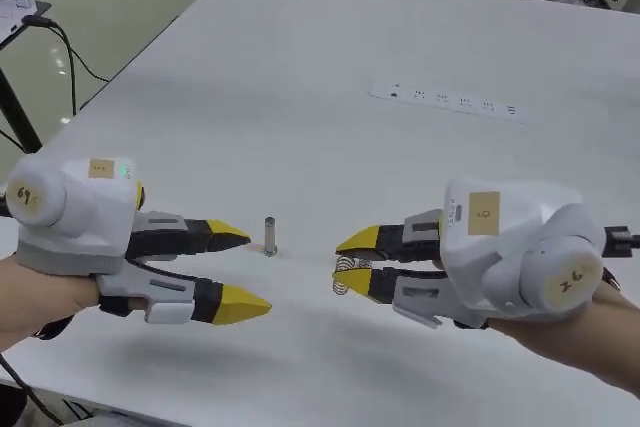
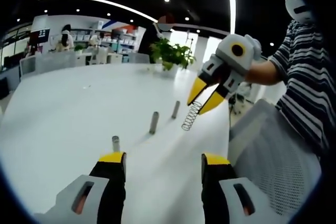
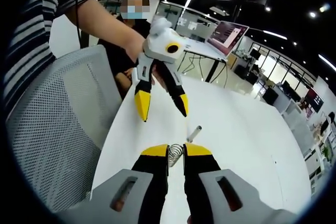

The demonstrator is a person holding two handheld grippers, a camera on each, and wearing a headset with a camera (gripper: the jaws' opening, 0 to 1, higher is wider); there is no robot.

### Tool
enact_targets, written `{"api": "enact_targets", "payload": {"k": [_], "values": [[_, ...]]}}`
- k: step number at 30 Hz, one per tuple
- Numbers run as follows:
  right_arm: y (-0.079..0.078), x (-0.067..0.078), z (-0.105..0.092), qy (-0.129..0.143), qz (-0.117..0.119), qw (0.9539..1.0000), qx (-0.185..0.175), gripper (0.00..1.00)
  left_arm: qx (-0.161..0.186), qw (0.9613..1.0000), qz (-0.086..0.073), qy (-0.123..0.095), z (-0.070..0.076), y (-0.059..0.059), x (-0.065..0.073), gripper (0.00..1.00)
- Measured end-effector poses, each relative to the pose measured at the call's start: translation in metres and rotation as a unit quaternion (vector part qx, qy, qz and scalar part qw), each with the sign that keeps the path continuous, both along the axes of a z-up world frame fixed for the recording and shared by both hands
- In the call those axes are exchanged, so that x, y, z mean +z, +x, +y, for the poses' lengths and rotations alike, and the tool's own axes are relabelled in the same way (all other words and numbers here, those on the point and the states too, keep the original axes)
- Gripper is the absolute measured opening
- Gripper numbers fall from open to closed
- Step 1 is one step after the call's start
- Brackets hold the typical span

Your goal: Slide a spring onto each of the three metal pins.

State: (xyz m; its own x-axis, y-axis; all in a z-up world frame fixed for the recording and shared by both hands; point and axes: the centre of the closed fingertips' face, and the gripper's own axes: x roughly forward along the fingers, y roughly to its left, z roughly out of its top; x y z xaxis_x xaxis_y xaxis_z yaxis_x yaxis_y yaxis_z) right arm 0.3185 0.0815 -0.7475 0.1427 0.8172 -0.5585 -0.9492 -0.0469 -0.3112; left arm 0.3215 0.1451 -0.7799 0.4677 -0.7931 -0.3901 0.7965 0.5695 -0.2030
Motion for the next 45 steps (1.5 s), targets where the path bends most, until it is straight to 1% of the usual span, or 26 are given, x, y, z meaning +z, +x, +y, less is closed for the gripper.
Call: {"api": "enact_targets", "payload": {"k": [4,7,8,11,15,18,19,22,24,27,30,34,37,41,45], "values": [[0.002,-0.001,0.000,0.000,0.000,1.0000,-0.003,0.07,0.024,0.9997,-0.004,-0.002,0.011,0.003,0.000,0.67],[0.003,-0.001,0.000,0.001,0.001,1.0000,-0.005,0.07,0.035,0.9993,-0.010,-0.001,0.016,0.005,0.000,0.74],[0.004,-0.001,0.000,0.000,0.001,1.0000,-0.007,0.07,0.040,0.9992,-0.009,-0.003,0.018,0.006,0.000,0.75],[0.005,-0.002,0.000,-0.001,0.002,1.0000,-0.007,0.07,0.046,0.9988,-0.013,-0.008,0.021,0.007,0.001,0.80],[0.007,-0.002,0.000,-0.002,0.002,1.0000,-0.009,0.07,0.055,0.9983,-0.017,-0.010,0.023,0.008,-0.001,0.89],[0.009,-0.004,0.000,-0.003,0.004,0.9999,-0.010,0.07,0.057,0.9981,-0.016,-0.013,0.023,0.007,-0.001,0.91],[0.010,-0.004,0.001,-0.004,0.005,0.9999,-0.011,0.07,0.058,0.9980,-0.019,-0.011,0.024,0.008,-0.002,0.93],[0.012,-0.005,0.002,-0.003,0.006,0.9999,-0.014,0.07,0.063,0.9977,-0.021,-0.012,0.025,0.008,-0.002,0.98],[0.013,-0.004,0.004,-0.002,0.007,0.9999,-0.015,0.07,0.065,0.9975,-0.022,-0.017,0.025,0.009,-0.001,0.98],[0.014,-0.004,0.008,-0.001,0.008,0.9999,-0.015,0.07,0.068,0.9973,-0.024,-0.017,0.027,0.009,-0.001,0.98],[0.017,-0.004,0.013,-0.001,0.006,0.9999,-0.015,0.07,0.070,0.9970,-0.023,-0.021,0.028,0.008,-0.001,0.98],[0.022,-0.002,0.023,0.006,0.010,0.9998,-0.017,0.07,0.071,0.9970,-0.022,-0.021,0.028,0.007,-0.002,0.98],[0.026,-0.003,0.029,0.006,0.009,0.9998,-0.019,0.07,0.072,0.9969,-0.021,-0.022,0.028,0.007,-0.002,0.98],[0.029,0.000,0.039,0.014,0.014,0.9996,-0.019,0.07,0.079,0.9963,-0.023,-0.024,0.031,0.008,-0.001,0.98],[0.037,0.003,0.052,0.019,0.013,0.9995,-0.021,0.07,0.081,0.9961,-0.025,-0.025,0.032,0.008,0.000,0.98]]}}
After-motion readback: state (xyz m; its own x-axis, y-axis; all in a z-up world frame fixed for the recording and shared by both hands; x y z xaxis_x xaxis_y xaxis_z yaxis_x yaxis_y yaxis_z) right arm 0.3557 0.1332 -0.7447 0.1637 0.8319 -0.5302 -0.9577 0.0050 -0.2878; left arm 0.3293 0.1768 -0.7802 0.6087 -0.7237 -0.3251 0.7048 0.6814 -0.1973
